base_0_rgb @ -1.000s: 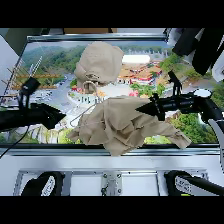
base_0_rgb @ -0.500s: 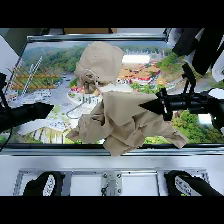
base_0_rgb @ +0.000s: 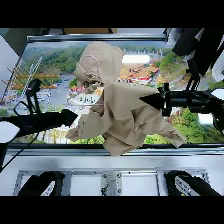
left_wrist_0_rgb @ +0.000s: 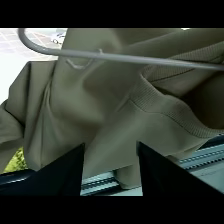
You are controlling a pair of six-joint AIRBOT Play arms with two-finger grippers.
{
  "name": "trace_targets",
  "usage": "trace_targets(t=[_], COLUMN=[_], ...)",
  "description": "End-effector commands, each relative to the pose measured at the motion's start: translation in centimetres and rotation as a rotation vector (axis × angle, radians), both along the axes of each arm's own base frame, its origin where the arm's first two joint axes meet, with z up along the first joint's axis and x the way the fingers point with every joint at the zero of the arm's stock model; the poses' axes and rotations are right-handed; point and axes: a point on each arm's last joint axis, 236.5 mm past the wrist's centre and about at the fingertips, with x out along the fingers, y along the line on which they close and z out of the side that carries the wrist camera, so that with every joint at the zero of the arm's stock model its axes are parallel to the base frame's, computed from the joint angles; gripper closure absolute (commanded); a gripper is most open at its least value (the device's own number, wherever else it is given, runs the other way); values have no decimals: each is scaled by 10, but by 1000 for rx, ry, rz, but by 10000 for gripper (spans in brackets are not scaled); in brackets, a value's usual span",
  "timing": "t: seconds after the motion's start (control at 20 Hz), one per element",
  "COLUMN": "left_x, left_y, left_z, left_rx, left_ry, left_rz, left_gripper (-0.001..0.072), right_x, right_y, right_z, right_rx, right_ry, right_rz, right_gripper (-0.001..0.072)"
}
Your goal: Fold the clothes and pants, and hang the long-sleeved shirts on hangers.
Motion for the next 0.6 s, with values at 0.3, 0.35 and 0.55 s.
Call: trace_targets(t=[0.3, 0.35, 0.55], left_x=[22, 25, 34], left_y=[-76, -77, -67], left_z=[-30, -27, -26], left_rx=[-77, -88, -110], left_ry=[51, 36, 46], left_rz=[103, 106, 167], left_gripper=[375, 375, 376], right_x=[-1, -1, -7], right_y=[0, 0, 1], right_z=[6, 6, 7], right_rx=[0, -1, 2], right_ry=[-22, -23, -20], right_rz=[-10, -10, 12], right_gripper=[697, 697, 697])
